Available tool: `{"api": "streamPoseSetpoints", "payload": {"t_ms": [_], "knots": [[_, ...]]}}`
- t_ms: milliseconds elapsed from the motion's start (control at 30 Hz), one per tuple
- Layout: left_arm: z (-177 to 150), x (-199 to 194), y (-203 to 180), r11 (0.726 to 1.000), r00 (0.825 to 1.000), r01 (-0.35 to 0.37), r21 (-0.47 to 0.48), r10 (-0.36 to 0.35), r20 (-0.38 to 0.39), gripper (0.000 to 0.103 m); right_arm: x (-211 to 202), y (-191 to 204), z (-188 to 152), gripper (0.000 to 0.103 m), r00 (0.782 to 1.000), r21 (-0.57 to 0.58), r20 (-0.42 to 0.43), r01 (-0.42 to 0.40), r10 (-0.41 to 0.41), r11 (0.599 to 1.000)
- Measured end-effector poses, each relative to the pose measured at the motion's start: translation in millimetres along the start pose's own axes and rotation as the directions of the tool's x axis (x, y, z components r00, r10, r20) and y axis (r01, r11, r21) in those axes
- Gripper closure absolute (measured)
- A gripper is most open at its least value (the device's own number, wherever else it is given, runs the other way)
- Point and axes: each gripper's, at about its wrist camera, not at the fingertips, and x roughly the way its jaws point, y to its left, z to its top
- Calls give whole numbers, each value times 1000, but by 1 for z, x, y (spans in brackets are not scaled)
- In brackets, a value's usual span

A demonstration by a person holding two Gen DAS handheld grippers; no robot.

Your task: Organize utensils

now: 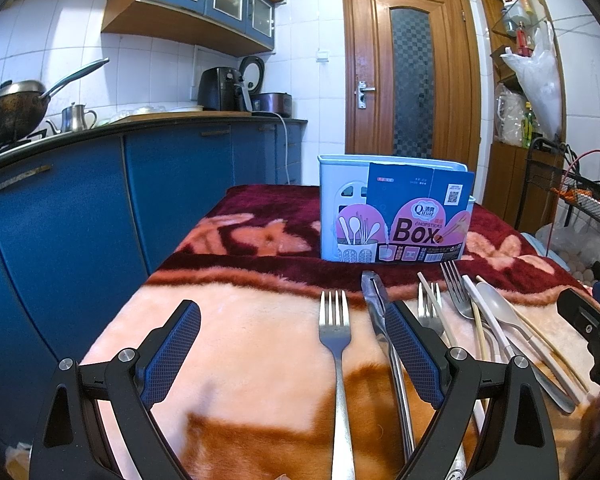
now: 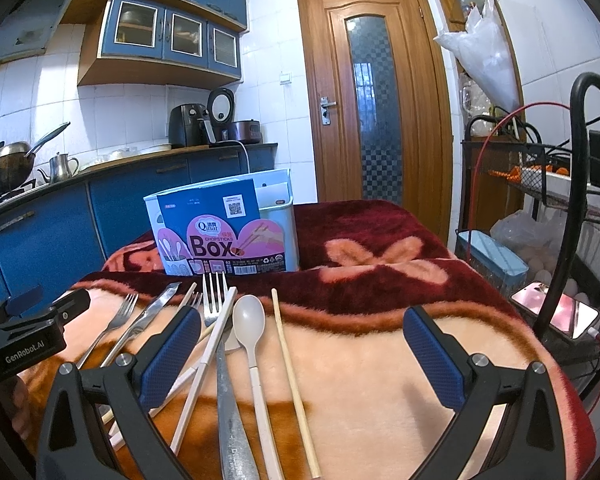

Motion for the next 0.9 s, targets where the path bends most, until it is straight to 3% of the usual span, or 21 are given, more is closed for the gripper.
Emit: {"api": "streamPoseSetpoints", "payload": {"t_ms": [300, 567, 733, 900], "knots": [[11, 4, 2, 999, 998, 16, 36, -14, -56, 9, 18, -7, 15, 1, 985, 26, -164, -41, 45, 999], [26, 13, 6, 994, 985, 25, 111, -6, -171, 9, 30, -10, 30, 25, 944, -60, -326, -80, 56, 995], [25, 32, 15, 995, 940, 88, 48, -66, -334, 12, 44, -12, 32, 40, 891, -70, -447, -118, 75, 991], [17, 51, 14, 990, 869, 143, 21, -115, -482, 26, 61, -12, 28, 62, 817, -57, -567, -166, 105, 984]]}}
